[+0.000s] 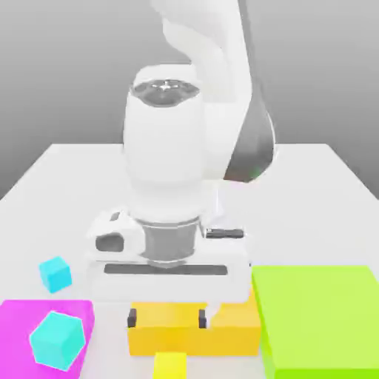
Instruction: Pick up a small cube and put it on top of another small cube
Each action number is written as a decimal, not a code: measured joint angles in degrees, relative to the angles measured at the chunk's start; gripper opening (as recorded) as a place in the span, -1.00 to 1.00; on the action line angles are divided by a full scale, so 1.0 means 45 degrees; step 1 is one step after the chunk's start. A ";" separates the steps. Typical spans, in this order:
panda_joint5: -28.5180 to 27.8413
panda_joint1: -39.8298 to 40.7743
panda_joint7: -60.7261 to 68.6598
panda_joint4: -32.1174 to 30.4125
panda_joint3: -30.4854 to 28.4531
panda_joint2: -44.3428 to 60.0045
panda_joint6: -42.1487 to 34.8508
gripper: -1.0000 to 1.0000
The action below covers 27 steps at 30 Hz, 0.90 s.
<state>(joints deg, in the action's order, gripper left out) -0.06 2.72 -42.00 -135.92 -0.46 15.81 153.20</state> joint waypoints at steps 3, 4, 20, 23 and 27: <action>0.0049 0.0071 0.0064 0.0178 0.0059 0.1384 0.0921 0.00; 0.0056 0.0077 0.0071 0.0266 0.0065 0.1845 0.1274 0.00; -0.0099 -0.0067 0.0123 -0.0587 0.0240 -0.0386 -0.0128 -1.00; -0.0189 -0.0289 0.0294 -0.1439 0.0503 -0.1766 -0.0659 -1.00; -0.0102 -0.0845 0.0680 -0.2600 0.0775 -0.3610 -0.1343 -1.00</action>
<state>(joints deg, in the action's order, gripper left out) -0.52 -1.08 -38.94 -147.62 3.03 -0.43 147.15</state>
